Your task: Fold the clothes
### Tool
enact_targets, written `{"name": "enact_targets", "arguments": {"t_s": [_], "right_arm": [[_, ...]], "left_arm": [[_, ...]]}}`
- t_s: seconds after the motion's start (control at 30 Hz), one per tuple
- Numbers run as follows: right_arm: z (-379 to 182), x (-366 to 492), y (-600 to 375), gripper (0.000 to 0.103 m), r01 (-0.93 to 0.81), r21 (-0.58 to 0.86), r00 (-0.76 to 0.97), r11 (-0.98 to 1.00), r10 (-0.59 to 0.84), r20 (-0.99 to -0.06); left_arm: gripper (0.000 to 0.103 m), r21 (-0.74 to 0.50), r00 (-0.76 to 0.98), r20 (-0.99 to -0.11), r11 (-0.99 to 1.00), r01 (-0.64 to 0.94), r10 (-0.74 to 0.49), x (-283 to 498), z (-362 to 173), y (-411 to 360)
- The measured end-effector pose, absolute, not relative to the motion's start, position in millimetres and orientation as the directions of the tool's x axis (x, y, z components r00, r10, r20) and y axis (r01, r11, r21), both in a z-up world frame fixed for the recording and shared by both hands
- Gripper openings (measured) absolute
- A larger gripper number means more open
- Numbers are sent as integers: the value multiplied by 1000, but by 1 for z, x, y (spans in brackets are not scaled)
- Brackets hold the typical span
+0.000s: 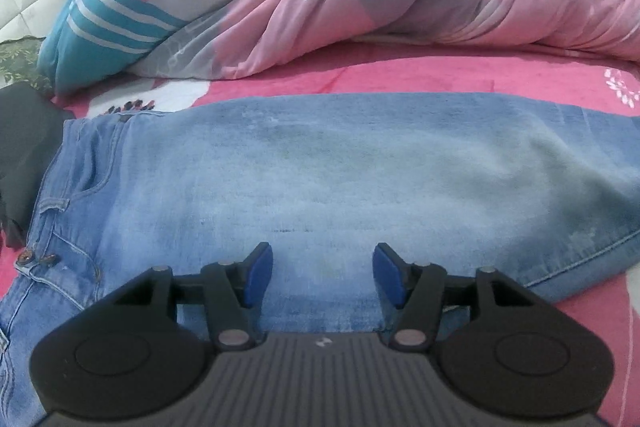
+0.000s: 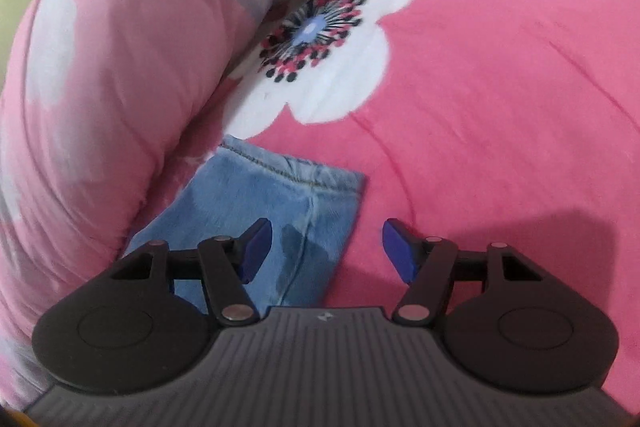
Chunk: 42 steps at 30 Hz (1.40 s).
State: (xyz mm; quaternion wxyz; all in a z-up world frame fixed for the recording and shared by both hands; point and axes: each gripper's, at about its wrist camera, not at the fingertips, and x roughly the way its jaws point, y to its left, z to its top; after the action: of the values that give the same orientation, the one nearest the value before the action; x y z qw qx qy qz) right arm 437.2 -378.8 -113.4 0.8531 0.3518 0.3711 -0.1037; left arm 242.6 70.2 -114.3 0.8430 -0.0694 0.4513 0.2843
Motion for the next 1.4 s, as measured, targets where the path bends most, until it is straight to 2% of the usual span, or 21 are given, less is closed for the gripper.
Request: {"name": "enact_targets", "arguments": {"t_s": [0.03,0.07,0.2,0.3,0.47,0.53,0.6,0.7,0.8,0.87,0.93,0.97,1.03,1.1,1.13,1.17,1.23,1.33,1.4], "right_arm": [[-109,438,-377,42,422,515,709,746,82,-700],[-104,437,-375,10,407,507,716,760,80,-694],[-80,428,-370,4,360,487,757,796,56,-651],[-63,399,-373,3,415,486,786,769,-34,-617],[-108,385,-396,7,549,448,685,706,-73,-724],[-111,379,-405,10,559,499,702,662,-58,-709],[-96,372,-403,28,577,469,707,669,-121,-697],[-63,361,-396,30,575,381,731,724,-245,-637],[-42,378,-358,30,292,263,798,919,-83,-596],[-45,404,-316,28,12,175,768,984,103,-632],[-59,427,-282,26,-184,110,699,977,209,-684],[-70,440,-272,26,-228,75,670,971,212,-712],[-87,455,-272,26,-170,37,657,985,141,-741],[-89,462,-320,25,59,45,683,997,-8,-730],[-89,466,-345,20,176,52,684,983,-85,-724],[-90,469,-370,24,291,59,676,955,-161,-719],[-81,460,-394,27,396,46,650,917,-245,-719],[-54,440,-369,26,255,64,733,965,-150,-664],[-45,430,-332,26,54,86,758,995,15,-652]], "left_arm": [[58,144,428,-800,827,-543,420,243,-114,70],[58,148,425,-800,826,-545,424,244,-114,69],[60,156,405,-804,811,-564,436,248,-112,67],[60,162,389,-807,800,-578,445,250,-111,67],[60,181,379,-806,799,-573,454,253,-112,66],[60,183,379,-806,801,-570,454,253,-112,67],[62,186,379,-806,802,-567,454,253,-111,67],[64,185,380,-806,804,-566,454,253,-112,69],[65,187,383,-804,805,-563,455,253,-112,69],[66,192,383,-802,806,-560,458,254,-112,68],[66,196,384,-801,807,-557,460,254,-112,68],[66,197,384,-800,808,-556,460,254,-112,68],[67,198,385,-801,809,-554,459,254,-113,69],[67,195,386,-803,811,-551,455,253,-113,70],[68,192,388,-804,814,-549,451,253,-113,70],[68,190,390,-805,817,-545,448,253,-112,71],[70,189,392,-806,819,-541,444,252,-113,73],[71,197,391,-804,820,-538,449,253,-113,73],[72,213,387,-800,819,-532,459,255,-113,71]]}}
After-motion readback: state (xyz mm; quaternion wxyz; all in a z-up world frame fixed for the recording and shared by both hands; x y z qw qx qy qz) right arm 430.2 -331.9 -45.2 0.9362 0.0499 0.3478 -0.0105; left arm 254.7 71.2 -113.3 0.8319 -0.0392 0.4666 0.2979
